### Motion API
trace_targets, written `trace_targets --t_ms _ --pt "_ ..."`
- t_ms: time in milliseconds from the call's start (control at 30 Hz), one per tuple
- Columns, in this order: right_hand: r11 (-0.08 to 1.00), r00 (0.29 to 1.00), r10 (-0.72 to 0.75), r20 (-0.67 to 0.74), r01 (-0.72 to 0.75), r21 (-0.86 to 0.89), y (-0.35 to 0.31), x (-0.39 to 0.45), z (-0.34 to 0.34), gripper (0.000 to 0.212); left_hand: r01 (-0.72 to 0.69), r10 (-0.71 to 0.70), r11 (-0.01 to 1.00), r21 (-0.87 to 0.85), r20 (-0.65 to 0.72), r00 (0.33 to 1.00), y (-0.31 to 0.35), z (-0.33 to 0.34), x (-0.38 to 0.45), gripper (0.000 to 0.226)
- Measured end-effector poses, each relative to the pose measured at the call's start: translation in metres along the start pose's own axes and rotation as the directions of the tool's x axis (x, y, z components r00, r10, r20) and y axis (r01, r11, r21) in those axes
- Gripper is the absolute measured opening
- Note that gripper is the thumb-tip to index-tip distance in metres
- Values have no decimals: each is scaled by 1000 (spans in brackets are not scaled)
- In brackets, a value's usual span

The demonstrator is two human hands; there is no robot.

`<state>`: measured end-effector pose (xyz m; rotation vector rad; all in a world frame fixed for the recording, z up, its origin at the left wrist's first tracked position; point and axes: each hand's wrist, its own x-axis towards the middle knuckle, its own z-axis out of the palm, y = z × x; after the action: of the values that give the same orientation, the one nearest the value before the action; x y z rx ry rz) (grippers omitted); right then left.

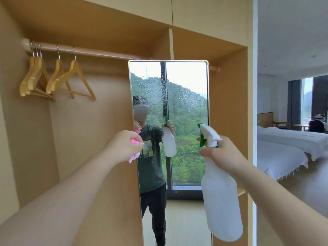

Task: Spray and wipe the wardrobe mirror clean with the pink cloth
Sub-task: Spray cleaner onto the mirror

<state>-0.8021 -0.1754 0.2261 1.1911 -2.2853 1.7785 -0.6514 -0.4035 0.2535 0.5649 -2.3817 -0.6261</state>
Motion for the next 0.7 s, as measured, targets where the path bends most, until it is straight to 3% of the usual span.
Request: trace_targets --t_ms 233,300,467,633,700 --pt "998 989 -26 143 33 -47 10 -13 57 21 41 -41 999 -8 14 999 -17 5 -10 19" --pt "999 990 4 138 1 -34 16 -16 67 28 49 -49 999 -9 22 999 -23 7 -14 21" --pt "999 996 19 87 -15 -48 28 -20 80 16 75 -75 997 -5 37 997 -34 13 -20 22" --pt "996 990 47 130 -36 -80 38 -20 73 4 43 -43 999 -7 54 998 -41 17 -26 18" --pt "997 995 71 76 -68 -47 48 -23 60 12 44 -41 997 -62 50 998 -45 21 -30 18"
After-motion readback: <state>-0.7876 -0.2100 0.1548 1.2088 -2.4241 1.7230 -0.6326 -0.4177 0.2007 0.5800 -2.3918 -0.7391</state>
